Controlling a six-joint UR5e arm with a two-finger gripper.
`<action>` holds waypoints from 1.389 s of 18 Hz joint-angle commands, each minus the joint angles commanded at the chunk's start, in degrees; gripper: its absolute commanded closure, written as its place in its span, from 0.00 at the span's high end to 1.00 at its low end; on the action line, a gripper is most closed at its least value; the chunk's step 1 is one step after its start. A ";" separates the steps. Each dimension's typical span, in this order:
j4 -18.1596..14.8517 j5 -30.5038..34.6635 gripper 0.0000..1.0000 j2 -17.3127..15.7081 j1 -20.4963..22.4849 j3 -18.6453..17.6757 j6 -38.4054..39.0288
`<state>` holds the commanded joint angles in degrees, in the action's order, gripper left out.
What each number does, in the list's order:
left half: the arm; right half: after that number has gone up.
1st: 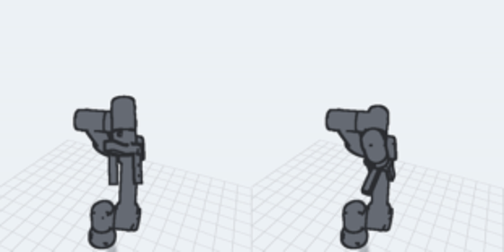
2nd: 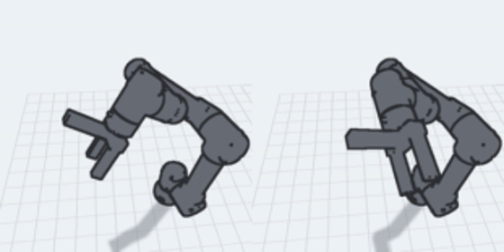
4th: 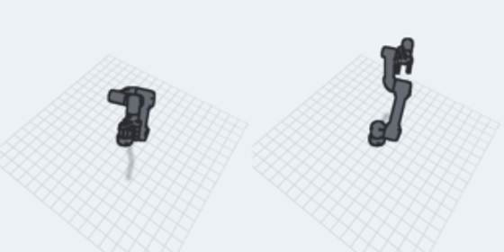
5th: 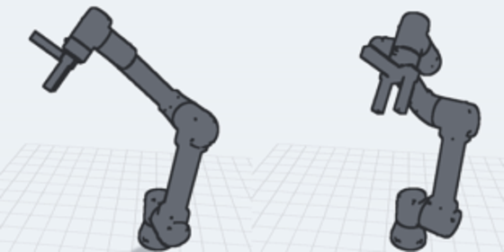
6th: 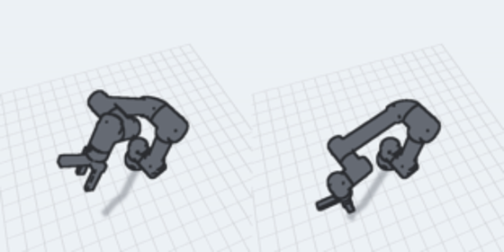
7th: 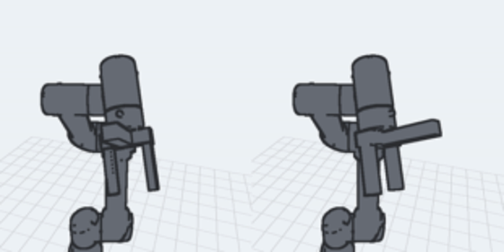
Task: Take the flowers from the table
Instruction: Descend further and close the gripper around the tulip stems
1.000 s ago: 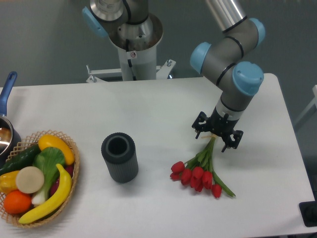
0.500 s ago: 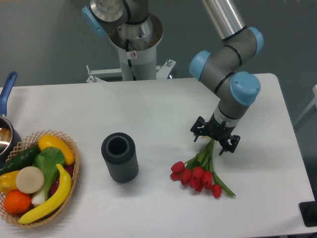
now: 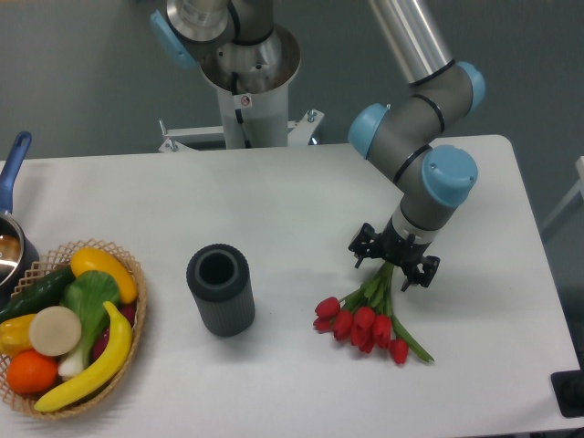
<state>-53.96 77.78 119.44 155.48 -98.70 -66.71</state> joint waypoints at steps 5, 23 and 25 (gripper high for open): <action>0.00 0.00 1.00 0.70 -0.53 0.09 0.00; 0.00 -0.17 0.37 0.00 -0.62 0.70 2.81; 0.00 -0.17 0.36 -0.44 -0.70 0.70 2.81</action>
<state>-53.96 77.61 119.01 154.78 -98.00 -63.90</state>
